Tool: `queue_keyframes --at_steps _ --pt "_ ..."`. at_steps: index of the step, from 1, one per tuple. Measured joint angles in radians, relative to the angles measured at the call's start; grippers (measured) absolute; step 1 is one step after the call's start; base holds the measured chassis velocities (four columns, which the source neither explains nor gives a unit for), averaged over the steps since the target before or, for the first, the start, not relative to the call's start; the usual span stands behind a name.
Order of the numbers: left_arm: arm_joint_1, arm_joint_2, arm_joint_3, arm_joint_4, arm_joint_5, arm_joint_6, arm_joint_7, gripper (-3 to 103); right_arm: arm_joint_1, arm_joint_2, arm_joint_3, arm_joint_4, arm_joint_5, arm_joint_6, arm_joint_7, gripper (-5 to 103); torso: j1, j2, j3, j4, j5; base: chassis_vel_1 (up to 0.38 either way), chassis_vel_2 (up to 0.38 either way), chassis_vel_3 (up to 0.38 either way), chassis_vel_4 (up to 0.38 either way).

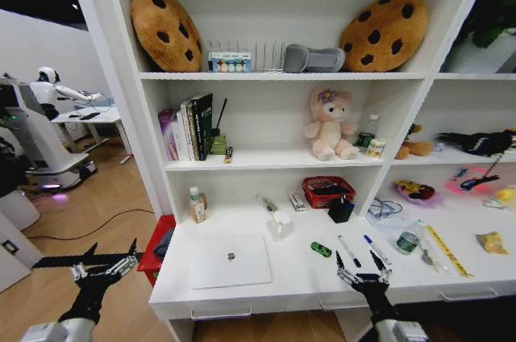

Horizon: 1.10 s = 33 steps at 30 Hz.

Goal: Organize the objects on the table.

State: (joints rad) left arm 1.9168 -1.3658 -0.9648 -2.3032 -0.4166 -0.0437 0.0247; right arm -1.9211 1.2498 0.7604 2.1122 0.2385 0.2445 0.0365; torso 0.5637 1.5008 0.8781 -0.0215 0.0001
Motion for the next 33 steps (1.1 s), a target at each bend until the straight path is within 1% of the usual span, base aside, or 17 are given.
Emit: queue_keyframes --at_steps 1,2,3,5,6,8,9,12,14,17,25,33 --pt "0.000 -0.001 0.001 0.000 0.002 0.000 0.000 100 0.000 -0.019 0.017 -0.015 0.034 0.010 -0.037 100 0.000 0.000 0.000 0.0000 -0.0002 0.000 0.000 0.000 0.000" --pt "0.000 -0.001 0.001 0.000 0.002 0.000 0.000 100 0.000 -0.019 0.017 -0.015 0.034 0.010 -0.037 100 0.000 0.000 0.000 0.0000 -0.0002 0.000 0.000 0.000 0.000" --pt "0.000 -0.003 0.002 0.000 0.004 0.000 0.000 100 0.018 -0.045 0.033 -0.049 0.081 0.018 -0.062 100 0.000 0.000 0.000 -0.0001 -0.0003 0.000 0.000 0.000 0.000" --pt "0.000 -0.005 0.002 0.000 0.005 0.000 0.000 100 0.049 -0.058 0.045 -0.081 0.111 0.024 -0.055 100 0.000 0.000 0.000 0.0003 0.0003 0.000 0.000 0.000 0.000" --pt "0.000 -0.005 0.002 0.000 0.005 0.000 0.000 100 0.049 -0.058 0.045 -0.081 0.111 0.024 -0.055 100 0.000 0.000 0.000 0.0003 0.0003 0.000 0.000 0.000 0.000" --pt "0.001 -0.013 0.004 -0.001 0.007 0.000 -0.002 100 0.089 -0.066 0.058 -0.101 0.162 0.051 -0.045 100 0.000 0.000 0.000 0.0005 0.0001 0.000 0.000 0.000 0.000" --pt "0.001 -0.016 0.006 -0.001 0.012 0.000 -0.002 100 0.090 -0.068 0.058 -0.104 0.157 0.071 -0.056 100 0.000 0.000 0.000 0.0003 -0.0002 0.000 0.000 0.000 0.000" --pt "0.002 -0.020 0.007 -0.001 0.015 0.000 -0.002 100 0.090 -0.065 0.058 -0.106 0.137 0.091 -0.064 100 0.000 0.000 0.000 0.0001 -0.0001 0.000 0.000 0.000 0.000" --pt "0.003 -0.027 0.010 -0.002 0.020 0.002 -0.002 100 0.079 -0.047 0.058 -0.099 0.108 0.122 -0.071 100 0.000 0.000 0.000 0.0001 -0.0001 0.000 0.000 0.000 0.000" --pt "0.004 -0.031 0.012 -0.005 0.024 0.003 -0.003 100 0.068 -0.029 0.061 -0.091 0.098 0.136 -0.068 100 0.000 0.000 0.000 0.0000 -0.0001 0.000 0.000 0.000 0.000" --pt "0.007 -0.023 0.020 -0.012 0.029 0.012 -0.007 100 0.048 -0.011 0.065 -0.091 0.095 0.149 -0.052 100 0.000 0.000 0.000 0.0001 -0.0001 0.000 0.000 0.000 0.000" --pt "0.009 -0.018 0.029 -0.015 0.036 0.016 -0.009 100 0.043 -0.013 0.069 -0.094 0.093 0.158 -0.052 100 0.000 0.000 0.000 0.0002 -0.0004 -0.027 -0.033 0.026 0.034"
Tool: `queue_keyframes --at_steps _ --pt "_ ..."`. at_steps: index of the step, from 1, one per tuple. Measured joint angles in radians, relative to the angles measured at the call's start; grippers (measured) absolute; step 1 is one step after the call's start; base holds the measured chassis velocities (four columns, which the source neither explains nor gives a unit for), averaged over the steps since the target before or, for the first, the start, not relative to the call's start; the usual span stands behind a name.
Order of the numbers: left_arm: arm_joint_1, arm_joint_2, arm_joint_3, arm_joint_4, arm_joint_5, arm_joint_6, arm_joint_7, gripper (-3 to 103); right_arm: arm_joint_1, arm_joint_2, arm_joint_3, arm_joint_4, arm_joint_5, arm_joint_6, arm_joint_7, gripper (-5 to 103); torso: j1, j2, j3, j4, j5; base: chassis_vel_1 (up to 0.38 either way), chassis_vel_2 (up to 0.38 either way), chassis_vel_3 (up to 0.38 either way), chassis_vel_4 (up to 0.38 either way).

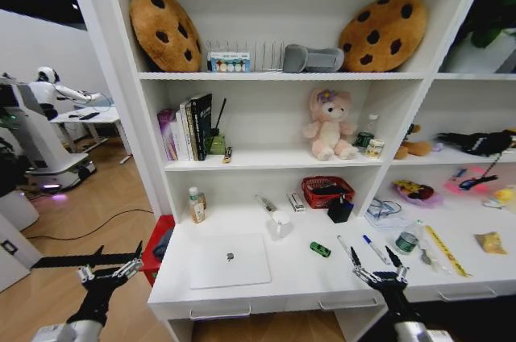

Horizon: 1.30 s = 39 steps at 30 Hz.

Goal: Organize the objects on the table.

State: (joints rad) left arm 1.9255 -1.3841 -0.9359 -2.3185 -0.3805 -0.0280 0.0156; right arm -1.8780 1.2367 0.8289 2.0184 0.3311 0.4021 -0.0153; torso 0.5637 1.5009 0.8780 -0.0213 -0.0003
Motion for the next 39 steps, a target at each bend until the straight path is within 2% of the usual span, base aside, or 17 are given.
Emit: queue_keyframes --at_steps 7,8,11,12,14,16,21,23,24,26,30,32,36,37,38,39 --pt "0.005 -0.011 0.019 -0.002 0.018 0.001 0.001 100 0.007 -0.013 0.001 -0.011 -0.007 -0.003 0.002 100 0.000 0.000 0.000 -0.0001 0.0000 -0.150 -0.193 0.183 0.157" --pt "0.005 -0.014 0.022 -0.002 0.023 0.001 0.001 100 0.012 -0.018 -0.003 -0.015 -0.006 -0.004 0.001 100 0.000 0.000 0.000 -0.0002 0.0010 -0.233 -0.253 0.236 0.191" --pt "0.006 -0.018 0.026 -0.002 0.031 0.001 0.002 100 0.030 -0.027 -0.014 -0.034 -0.007 0.011 -0.013 100 0.000 0.000 0.000 0.0000 -0.0006 -0.224 -0.247 0.266 0.211" --pt "0.008 -0.020 0.029 -0.002 0.036 0.001 0.003 100 0.046 -0.035 -0.024 -0.053 -0.019 0.026 -0.022 100 0.000 0.000 0.000 0.0003 0.0010 -0.157 -0.180 0.222 0.173" --pt "0.011 -0.022 0.035 -0.002 0.043 0.001 0.004 100 0.067 -0.046 -0.035 -0.072 -0.025 0.044 -0.036 100 0.000 0.000 0.000 0.0000 0.0015 -0.157 -0.180 0.176 0.170" --pt "0.013 -0.028 0.042 -0.003 0.050 0.001 0.006 100 0.127 -0.070 -0.061 -0.109 -0.065 0.114 -0.004 100 0.000 0.000 0.000 -0.0005 0.0005 -0.031 -0.147 0.114 0.070" --pt "0.020 -0.042 0.053 -0.006 0.072 -0.005 0.008 100 0.168 -0.135 -0.063 -0.115 -0.111 0.089 0.030 100 0.000 0.000 0.000 0.0003 -0.0002 -0.003 -0.013 0.019 0.004" --pt "0.022 -0.052 0.062 -0.006 0.085 -0.012 0.008 100 0.164 -0.181 -0.062 -0.123 -0.095 0.058 -0.032 100 0.000 0.000 0.000 0.0003 0.0001 0.046 0.104 -0.038 -0.051" --pt "0.022 -0.052 0.062 -0.006 0.085 -0.012 0.008 100 0.164 -0.181 -0.062 -0.123 -0.095 0.058 -0.032 100 0.000 0.000 0.000 0.0003 0.0001 0.061 0.104 -0.068 -0.052" --pt "0.022 -0.062 0.071 -0.006 0.098 -0.016 0.008 100 0.164 -0.220 -0.059 -0.137 -0.062 0.032 -0.147 100 0.000 0.000 0.000 -0.0002 -0.0002 0.053 0.076 -0.042 -0.044" --pt "0.023 -0.070 0.079 -0.005 0.109 -0.022 0.008 100 0.179 -0.240 -0.071 -0.153 -0.019 0.029 -0.189 100 0.000 0.000 0.000 -0.0005 0.0000 0.013 0.019 -0.004 -0.011" --pt "0.026 -0.083 0.092 -0.001 0.125 -0.028 0.010 100 0.206 -0.275 -0.109 -0.176 0.094 -0.022 -0.259 100 0.000 0.000 0.000 0.0000 0.0005 0.000 0.000 0.000 0.000" --pt "0.026 -0.084 0.093 0.000 0.127 -0.029 0.011 100 0.213 -0.284 -0.118 -0.181 0.114 -0.035 -0.285 100 0.000 0.000 0.000 -0.0001 0.0006 0.000 0.000 0.000 0.000" --pt "0.026 -0.086 0.094 0.002 0.130 -0.030 0.011 100 0.224 -0.298 -0.130 -0.192 0.137 -0.056 -0.333 100 0.000 0.000 0.000 0.0001 0.0005 0.000 0.000 0.000 0.000" --pt "0.026 -0.086 0.094 0.002 0.130 -0.030 0.011 100 0.224 -0.298 -0.130 -0.192 0.137 -0.056 -0.333 100 0.000 0.000 0.000 0.0001 0.0005 0.000 0.000 0.000 0.000" --pt "0.026 -0.087 0.094 0.004 0.130 -0.030 0.011 100 0.236 -0.312 -0.143 -0.205 0.159 -0.075 -0.396 100 0.000 0.000 0.000 0.0001 0.0005 0.000 0.000 0.000 0.000"
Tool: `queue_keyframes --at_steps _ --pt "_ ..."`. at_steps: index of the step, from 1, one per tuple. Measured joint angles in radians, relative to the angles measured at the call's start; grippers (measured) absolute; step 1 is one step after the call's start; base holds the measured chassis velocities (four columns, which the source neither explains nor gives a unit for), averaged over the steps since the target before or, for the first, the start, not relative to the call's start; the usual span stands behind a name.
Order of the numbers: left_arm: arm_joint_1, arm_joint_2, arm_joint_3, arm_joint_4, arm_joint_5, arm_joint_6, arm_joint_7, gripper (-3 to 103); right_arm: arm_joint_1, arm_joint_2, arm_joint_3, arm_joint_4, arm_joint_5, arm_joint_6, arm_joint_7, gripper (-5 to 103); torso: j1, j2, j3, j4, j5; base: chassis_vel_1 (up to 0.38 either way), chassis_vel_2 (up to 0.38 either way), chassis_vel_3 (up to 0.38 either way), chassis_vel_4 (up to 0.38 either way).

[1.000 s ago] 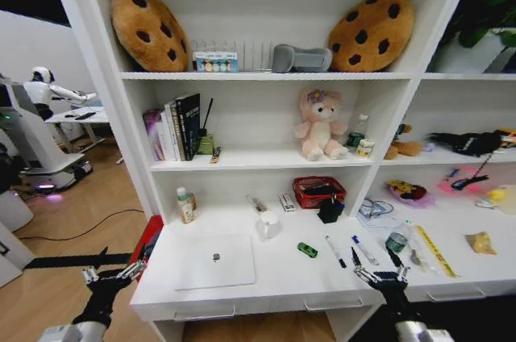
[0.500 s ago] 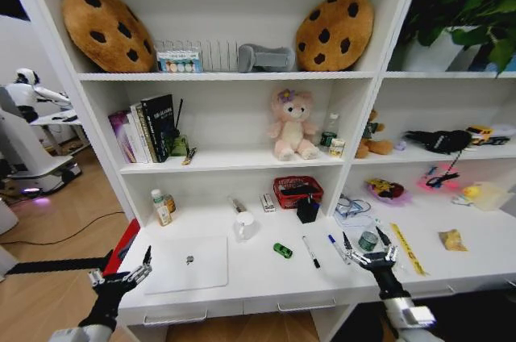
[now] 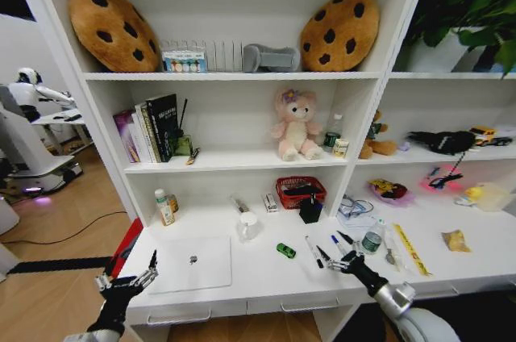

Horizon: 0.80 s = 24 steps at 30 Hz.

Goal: Organize the objects on the table.

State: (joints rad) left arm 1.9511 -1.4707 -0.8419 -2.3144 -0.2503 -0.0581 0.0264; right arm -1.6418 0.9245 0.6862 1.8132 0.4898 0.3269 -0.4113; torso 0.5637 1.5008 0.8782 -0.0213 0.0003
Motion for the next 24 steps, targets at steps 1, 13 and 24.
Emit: queue_keyframes --at_steps 1,13,24 --pt "-0.001 0.000 0.000 0.002 0.000 0.000 0.000 100 0.008 -0.010 -0.009 -0.009 0.014 -0.018 -0.046 100 0.000 0.000 0.000 0.0000 0.0000 0.000 0.000 0.000 0.000" --pt "0.007 -0.026 0.009 0.035 0.037 -0.023 0.005 100 0.322 -0.070 -0.305 -0.252 0.023 -0.140 -0.181 100 0.000 0.000 0.000 -0.0003 -0.0004 0.000 0.000 0.000 0.000" --pt "0.019 -0.034 -0.006 0.037 0.039 -0.026 0.008 100 0.466 -0.040 -0.453 -0.322 0.013 -0.172 -0.115 100 0.000 0.000 0.000 0.0001 -0.0004 0.000 0.000 0.000 0.000"
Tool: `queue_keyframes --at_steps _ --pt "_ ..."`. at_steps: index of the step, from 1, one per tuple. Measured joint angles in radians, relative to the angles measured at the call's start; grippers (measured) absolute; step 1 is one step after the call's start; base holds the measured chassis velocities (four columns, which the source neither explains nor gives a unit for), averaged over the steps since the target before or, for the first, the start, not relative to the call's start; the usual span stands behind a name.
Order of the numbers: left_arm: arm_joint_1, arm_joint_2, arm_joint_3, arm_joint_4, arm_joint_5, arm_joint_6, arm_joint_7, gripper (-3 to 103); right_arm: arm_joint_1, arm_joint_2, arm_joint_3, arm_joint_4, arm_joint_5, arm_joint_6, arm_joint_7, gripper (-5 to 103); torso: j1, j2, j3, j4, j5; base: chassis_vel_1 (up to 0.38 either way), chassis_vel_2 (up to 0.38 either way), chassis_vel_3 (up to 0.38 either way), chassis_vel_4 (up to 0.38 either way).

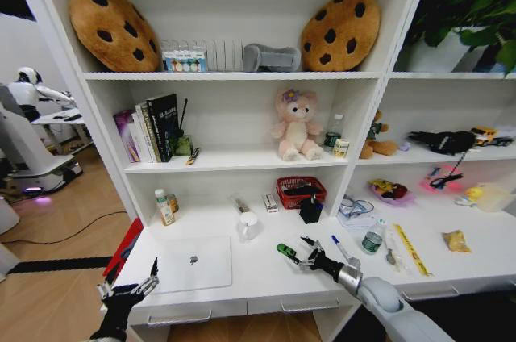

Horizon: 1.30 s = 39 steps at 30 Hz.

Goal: Organize the objects on the table.

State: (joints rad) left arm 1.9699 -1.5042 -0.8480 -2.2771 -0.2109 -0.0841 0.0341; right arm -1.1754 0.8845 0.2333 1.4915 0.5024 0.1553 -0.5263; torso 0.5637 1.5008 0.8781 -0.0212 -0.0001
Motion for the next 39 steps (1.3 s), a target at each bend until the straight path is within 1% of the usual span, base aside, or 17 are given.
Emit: queue_keyframes --at_steps 2,10,14,22,24,25,29,39 --pt "-0.001 0.000 -0.002 0.000 -0.004 0.000 0.000 100 0.003 0.011 -0.009 0.001 -0.015 -0.013 0.028 100 0.000 0.000 0.000 -0.0001 0.0001 0.000 0.000 0.000 0.000" --pt "-0.004 0.000 -0.001 -0.003 -0.014 0.001 -0.001 100 -0.034 0.013 -0.004 0.037 -0.017 -0.057 0.031 100 0.000 0.000 0.000 -0.0003 0.0000 0.000 0.000 0.000 0.000" --pt "-0.005 0.002 0.005 -0.007 -0.023 0.006 -0.004 100 -0.058 0.016 0.004 0.064 -0.001 -0.095 0.044 100 0.000 0.000 0.000 -0.0003 0.0001 0.000 0.000 0.000 0.000" --pt "-0.004 0.000 0.011 -0.007 -0.022 0.006 -0.004 100 -0.064 0.013 0.005 0.073 0.004 -0.116 0.052 100 0.000 0.000 0.000 0.0000 0.0001 0.000 0.000 0.000 0.000" --pt "-0.004 -0.002 0.014 -0.007 -0.020 0.006 -0.003 100 -0.061 0.012 0.004 0.073 0.005 -0.121 0.065 100 0.000 0.000 0.000 -0.0001 0.0001 0.000 0.000 0.000 0.000" --pt "-0.003 -0.003 0.015 -0.007 -0.019 0.005 -0.003 100 -0.060 0.013 0.002 0.073 0.005 -0.126 0.075 103 0.000 0.000 0.000 -0.0001 0.0001 0.000 0.000 0.000 0.000" --pt "-0.005 -0.004 0.015 -0.007 -0.017 0.003 -0.003 100 -0.053 0.013 -0.003 0.072 0.002 -0.142 0.082 100 0.000 0.000 0.000 -0.0001 0.0001 0.000 0.000 0.000 0.000" --pt "-0.012 -0.004 0.029 0.000 -0.024 0.000 -0.010 100 -0.054 0.015 -0.008 0.081 -0.008 -0.158 0.072 100 0.000 0.000 0.000 -0.0003 0.0001 0.000 0.000 0.000 0.000"
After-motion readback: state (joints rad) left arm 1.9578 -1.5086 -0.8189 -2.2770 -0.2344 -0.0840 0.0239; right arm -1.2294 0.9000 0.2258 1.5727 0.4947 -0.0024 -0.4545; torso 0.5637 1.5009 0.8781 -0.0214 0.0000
